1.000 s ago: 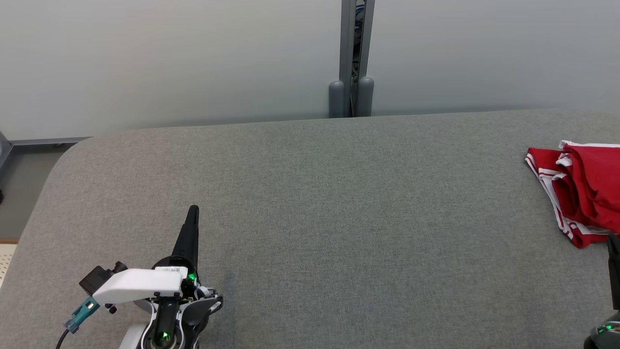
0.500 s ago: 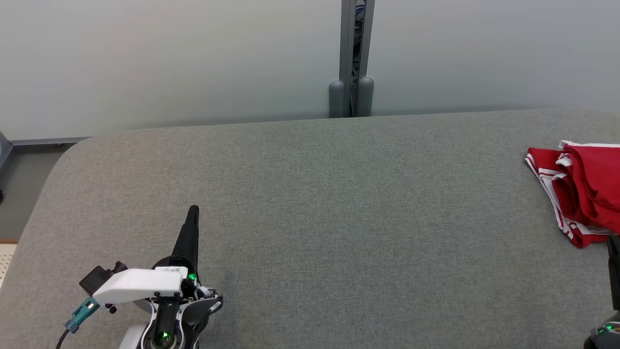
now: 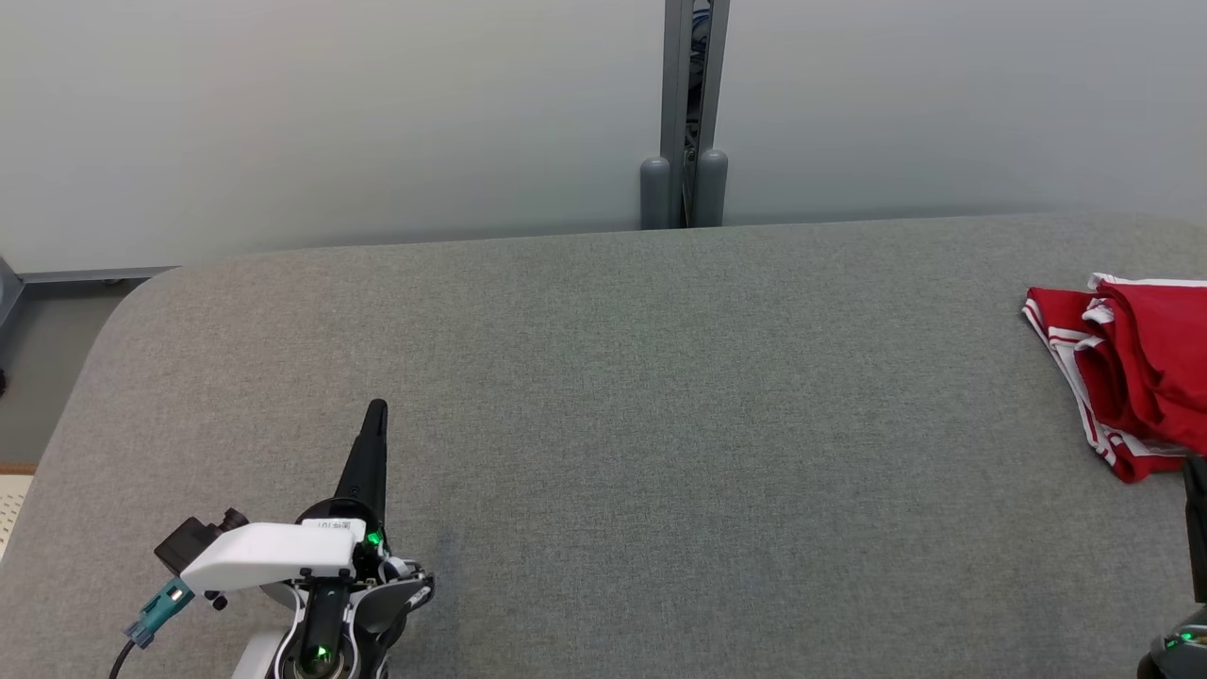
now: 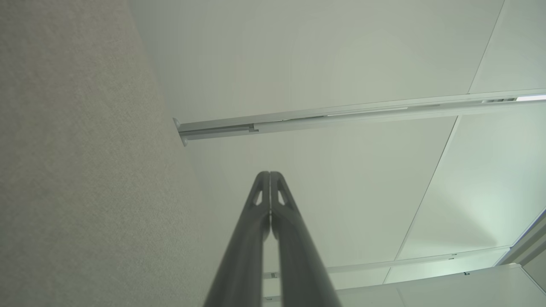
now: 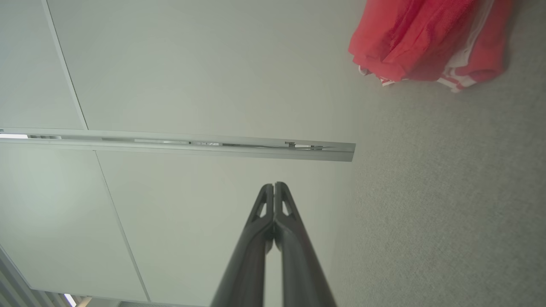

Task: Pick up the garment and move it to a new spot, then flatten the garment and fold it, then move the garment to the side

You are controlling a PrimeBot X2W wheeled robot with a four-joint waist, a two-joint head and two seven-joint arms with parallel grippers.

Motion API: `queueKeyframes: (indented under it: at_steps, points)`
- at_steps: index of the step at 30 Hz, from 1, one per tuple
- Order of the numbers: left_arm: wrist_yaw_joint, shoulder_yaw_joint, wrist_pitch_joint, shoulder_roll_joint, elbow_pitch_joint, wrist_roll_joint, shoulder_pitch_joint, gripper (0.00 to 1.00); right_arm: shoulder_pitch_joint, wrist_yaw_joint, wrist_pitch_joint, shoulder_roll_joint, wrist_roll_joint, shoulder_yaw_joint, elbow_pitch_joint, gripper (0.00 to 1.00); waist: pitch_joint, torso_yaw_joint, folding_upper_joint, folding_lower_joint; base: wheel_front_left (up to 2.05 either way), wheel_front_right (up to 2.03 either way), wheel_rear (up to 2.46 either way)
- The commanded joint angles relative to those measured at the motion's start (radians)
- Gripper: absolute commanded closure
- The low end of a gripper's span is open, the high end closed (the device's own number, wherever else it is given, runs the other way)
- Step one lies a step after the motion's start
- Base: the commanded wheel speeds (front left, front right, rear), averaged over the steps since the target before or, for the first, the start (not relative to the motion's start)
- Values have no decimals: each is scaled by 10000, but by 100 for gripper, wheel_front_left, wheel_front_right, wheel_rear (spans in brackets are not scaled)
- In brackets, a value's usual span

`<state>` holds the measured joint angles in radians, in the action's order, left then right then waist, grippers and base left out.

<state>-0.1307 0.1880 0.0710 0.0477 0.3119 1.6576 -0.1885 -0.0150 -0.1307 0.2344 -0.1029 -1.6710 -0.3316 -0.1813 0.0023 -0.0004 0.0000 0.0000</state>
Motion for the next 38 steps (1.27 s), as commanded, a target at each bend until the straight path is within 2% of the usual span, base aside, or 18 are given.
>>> queueKeyframes:
  at_steps: [1, 38]
  points:
    - [-33, -7, -7, 49, 2, 39, -81, 100, -101, 0, 47, -22, 71, -31, -29, 100, 0, 0, 0, 0, 0, 0, 0]
    - [-33, -4, -4, 49, 1, 40, -82, 100, -138, 0, 147, 70, 170, -157, -42, 100, 0, 0, 0, 0, 0, 0, 0]
